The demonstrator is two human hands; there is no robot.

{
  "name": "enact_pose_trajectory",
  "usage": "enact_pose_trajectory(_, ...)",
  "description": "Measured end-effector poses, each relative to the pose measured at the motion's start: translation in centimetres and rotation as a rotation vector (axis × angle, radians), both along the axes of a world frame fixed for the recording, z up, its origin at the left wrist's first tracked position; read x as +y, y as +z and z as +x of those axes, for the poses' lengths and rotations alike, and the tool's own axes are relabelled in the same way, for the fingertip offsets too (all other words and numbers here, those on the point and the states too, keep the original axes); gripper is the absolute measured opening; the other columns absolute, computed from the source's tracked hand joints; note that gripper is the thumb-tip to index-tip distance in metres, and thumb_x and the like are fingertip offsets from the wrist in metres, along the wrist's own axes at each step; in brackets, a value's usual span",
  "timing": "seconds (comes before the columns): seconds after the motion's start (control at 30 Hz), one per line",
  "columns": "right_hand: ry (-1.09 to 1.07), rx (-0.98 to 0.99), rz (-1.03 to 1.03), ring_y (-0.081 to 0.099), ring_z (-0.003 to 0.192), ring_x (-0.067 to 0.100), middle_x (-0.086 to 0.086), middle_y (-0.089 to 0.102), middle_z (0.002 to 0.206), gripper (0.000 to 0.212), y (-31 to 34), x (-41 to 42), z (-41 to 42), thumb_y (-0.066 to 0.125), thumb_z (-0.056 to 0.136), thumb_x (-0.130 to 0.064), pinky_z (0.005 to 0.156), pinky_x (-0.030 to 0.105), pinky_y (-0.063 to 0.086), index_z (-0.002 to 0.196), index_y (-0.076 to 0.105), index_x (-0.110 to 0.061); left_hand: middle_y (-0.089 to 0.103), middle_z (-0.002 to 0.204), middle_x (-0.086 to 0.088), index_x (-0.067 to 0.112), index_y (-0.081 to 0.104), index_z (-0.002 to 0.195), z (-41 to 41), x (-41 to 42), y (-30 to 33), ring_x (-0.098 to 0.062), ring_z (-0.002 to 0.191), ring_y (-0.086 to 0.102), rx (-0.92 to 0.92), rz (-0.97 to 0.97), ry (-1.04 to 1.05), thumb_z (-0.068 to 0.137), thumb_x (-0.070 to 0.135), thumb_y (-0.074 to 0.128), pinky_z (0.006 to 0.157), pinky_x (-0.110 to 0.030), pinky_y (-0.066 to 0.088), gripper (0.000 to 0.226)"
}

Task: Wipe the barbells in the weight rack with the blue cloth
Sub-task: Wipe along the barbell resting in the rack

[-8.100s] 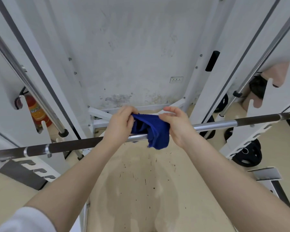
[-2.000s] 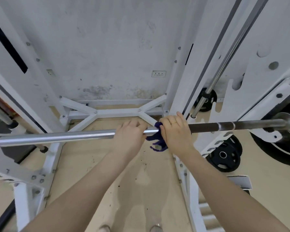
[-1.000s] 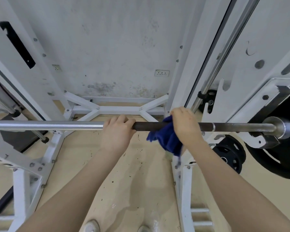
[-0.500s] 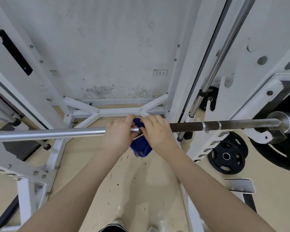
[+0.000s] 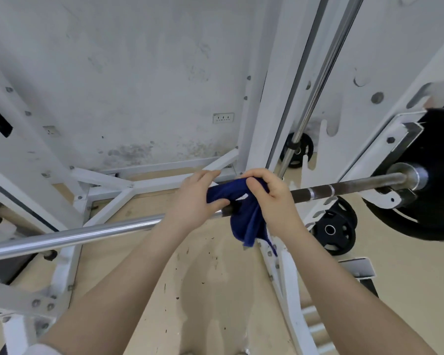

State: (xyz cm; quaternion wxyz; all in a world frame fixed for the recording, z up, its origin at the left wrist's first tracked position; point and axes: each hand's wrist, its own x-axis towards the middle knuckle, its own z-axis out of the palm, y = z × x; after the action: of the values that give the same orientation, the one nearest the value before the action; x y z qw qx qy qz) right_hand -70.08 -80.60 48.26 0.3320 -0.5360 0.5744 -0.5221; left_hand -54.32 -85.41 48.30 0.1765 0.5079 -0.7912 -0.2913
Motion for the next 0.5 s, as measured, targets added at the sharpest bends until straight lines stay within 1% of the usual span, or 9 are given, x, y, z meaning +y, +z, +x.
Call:
enact_pose_trajectory(0.03,0.014,-0.105,-0.02,0.059,0.077,0.001,-0.012,0.065,0.083,0.024,0.9,0.3,0.2,0.05,0.094,-0.006,0.071,0.012,0.045,0.086,0.063,-0.024,0.061,0.113,0.009,0.034,0.053,0.117,-0.1,-0.2,0.6,-0.014,0.105,0.054,0.054,0.024,-0.039,0.082,0.026,0.066,0.086,-0.014,0.039,0.038)
enact_pose_trajectory(0.07,0.034,-0.212,-0.046,0.06,0.072,0.002,-0.012,0.066,0.078,0.026,1.8,0.4,0.4,0.051,0.093,-0.005,0.068,0.014,0.047,0.082,0.064,-0.023,0.064,0.088,0.015,0.041,0.055,0.095,-0.2,-0.2,1.2,-0.009,0.084,0.057,0.106,0.045,-0.069,0.082,0.02,0.065,0.072,-0.008,0.04,0.027)
enact_pose_trajectory(0.1,0.065,-0.327,-0.071,0.06,0.068,0.005,-0.01,0.066,0.074,0.026,2.7,0.5,0.6,0.052,0.091,-0.006,0.065,0.017,0.048,0.077,0.066,-0.022,0.059,0.067,0.012,0.044,0.051,0.077,-0.4,-0.2,1.5,-0.005,0.068,0.053,0.157,0.04,-0.075,0.082,0.015,0.063,0.062,-0.01,0.04,0.032)
enact_pose_trajectory(0.17,0.115,-0.578,-0.084,0.06,0.065,0.011,-0.003,0.065,0.069,0.024,4.0,0.2,0.8,0.051,0.085,-0.014,0.063,0.022,0.05,0.067,0.067,-0.016,0.053,0.056,0.008,0.037,0.047,0.066,-0.6,0.0,2.2,-0.005,0.057,0.049,0.199,-0.005,-0.023,0.082,0.012,0.059,0.058,-0.023,0.04,0.032)
enact_pose_trajectory(0.23,0.103,-0.703,0.007,0.056,0.065,0.017,0.001,0.059,0.068,0.033,4.8,-0.1,0.8,0.051,0.089,-0.027,0.065,0.029,0.049,0.062,0.059,-0.01,0.054,0.06,0.011,0.027,0.051,0.074,-0.5,0.3,2.8,-0.005,0.059,0.049,0.254,-0.074,0.04,0.08,0.008,0.055,0.057,-0.023,0.039,0.021)
enact_pose_trajectory(0.3,0.026,-0.498,0.142,0.05,0.065,0.016,-0.003,0.055,0.07,0.031,4.8,0.0,0.7,0.053,0.093,-0.033,0.058,0.028,0.042,0.069,0.054,-0.013,0.057,0.067,0.006,0.022,0.051,0.084,-0.3,0.3,3.5,-0.012,0.062,0.052,0.313,-0.115,0.086,0.076,0.001,0.05,0.056,-0.025,0.041,0.022)
enact_pose_trajectory(0.37,0.011,-0.199,0.162,0.053,0.068,0.012,-0.008,0.058,0.082,0.01,4.3,0.6,0.8,0.063,0.087,-0.028,0.054,0.024,0.043,0.083,0.056,-0.021,0.054,0.076,0.003,0.021,0.049,0.09,0.2,0.2,3.8,-0.021,0.068,0.051,0.254,-0.191,0.082,0.074,0.001,0.05,0.06,-0.034,0.044,0.026)
enact_pose_trajectory(0.43,0.078,0.042,0.136,0.057,0.074,0.008,-0.01,0.059,0.095,0.021,3.5,1.0,1.1,0.072,0.079,-0.028,0.062,0.022,0.048,0.093,0.057,-0.03,0.045,0.08,0.005,0.019,0.049,0.091,0.5,0.4,4.1,-0.023,0.071,0.046,0.113,-0.328,0.032,0.074,0.005,0.054,0.061,-0.035,0.042,0.023)
enact_pose_trajectory(0.5,0.152,0.16,0.162,0.062,0.08,0.007,-0.011,0.064,0.096,0.021,3.3,1.1,1.5,0.072,0.08,-0.027,0.072,0.024,0.051,0.095,0.058,-0.033,0.041,0.081,0.006,0.019,0.046,0.084,0.7,0.9,4.2,-0.022,0.069,0.042,0.044,-0.448,-0.025,0.074,0.005,0.055,0.057,-0.033,0.038,0.019)
